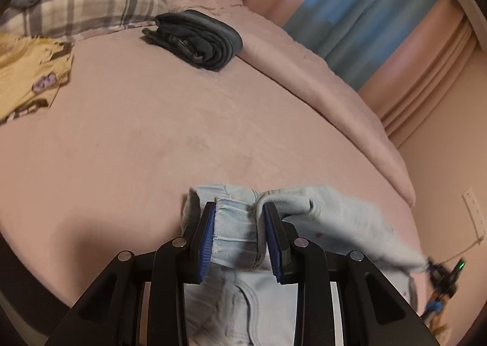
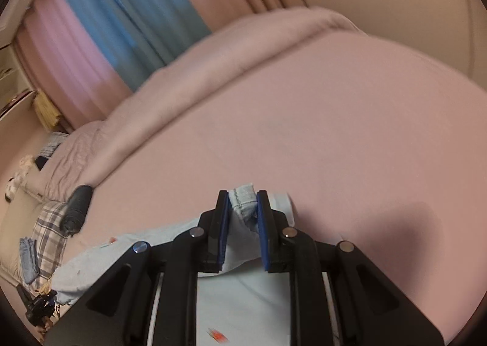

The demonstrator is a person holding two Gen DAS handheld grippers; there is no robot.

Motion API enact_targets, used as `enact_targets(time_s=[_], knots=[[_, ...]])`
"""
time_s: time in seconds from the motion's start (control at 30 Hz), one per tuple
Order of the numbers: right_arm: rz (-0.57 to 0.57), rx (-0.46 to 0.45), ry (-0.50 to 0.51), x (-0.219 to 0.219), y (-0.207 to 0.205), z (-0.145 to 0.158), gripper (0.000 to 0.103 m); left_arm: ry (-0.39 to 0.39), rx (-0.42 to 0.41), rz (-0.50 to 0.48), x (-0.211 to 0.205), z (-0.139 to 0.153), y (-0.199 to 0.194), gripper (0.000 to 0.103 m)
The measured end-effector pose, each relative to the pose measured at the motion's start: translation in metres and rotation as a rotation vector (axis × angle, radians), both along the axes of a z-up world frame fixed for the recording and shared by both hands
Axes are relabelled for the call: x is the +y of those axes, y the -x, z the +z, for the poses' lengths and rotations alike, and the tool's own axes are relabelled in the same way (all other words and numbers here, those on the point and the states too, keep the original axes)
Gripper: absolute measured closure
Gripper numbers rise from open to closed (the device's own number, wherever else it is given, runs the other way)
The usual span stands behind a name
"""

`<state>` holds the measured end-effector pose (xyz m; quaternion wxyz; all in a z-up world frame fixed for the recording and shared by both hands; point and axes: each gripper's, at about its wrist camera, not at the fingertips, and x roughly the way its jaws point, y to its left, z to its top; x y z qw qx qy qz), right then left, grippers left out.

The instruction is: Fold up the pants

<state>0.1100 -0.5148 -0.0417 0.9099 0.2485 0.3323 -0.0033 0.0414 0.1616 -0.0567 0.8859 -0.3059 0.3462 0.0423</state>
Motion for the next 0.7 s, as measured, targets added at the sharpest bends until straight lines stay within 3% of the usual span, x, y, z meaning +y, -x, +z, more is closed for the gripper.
enact_targets(time_s=[0.07,0.17,0.27,0.33,0.53,0.7], knots=[[-0.026,0.004,-0.043,-0.006,0.009,-0.002,0.085,0.014,-0.015,-0.003,-0.004,0.011,-0.001,0.073],[-0.049,-0.028,-0.005,-0.002,0.020,0.014,0.085,0.002,-0.078,-0.011,-0.014,0.034,0.014,0.073],[-0.048,-0.056,-0.009,-0.004,0.036,0.027,0.085,0.032,-0.103,-0.015,-0.011,0.036,0.031,0.073],[-0.052,-0.052,-0.020,-0.009,0.048,0.026,0.085,0.053,-0.086,-0.018,-0.010,0.026,0.045,0.073],[-0.072,0.033,-0.098,-0.020,0.086,-0.016,0.085,0.050,0.046,-0.037,-0.014,-0.020,0.073,0.074],[-0.094,0.094,-0.083,-0.020,0.094,-0.033,0.085,0.029,0.099,-0.062,-0.018,-0.019,0.069,0.074]])
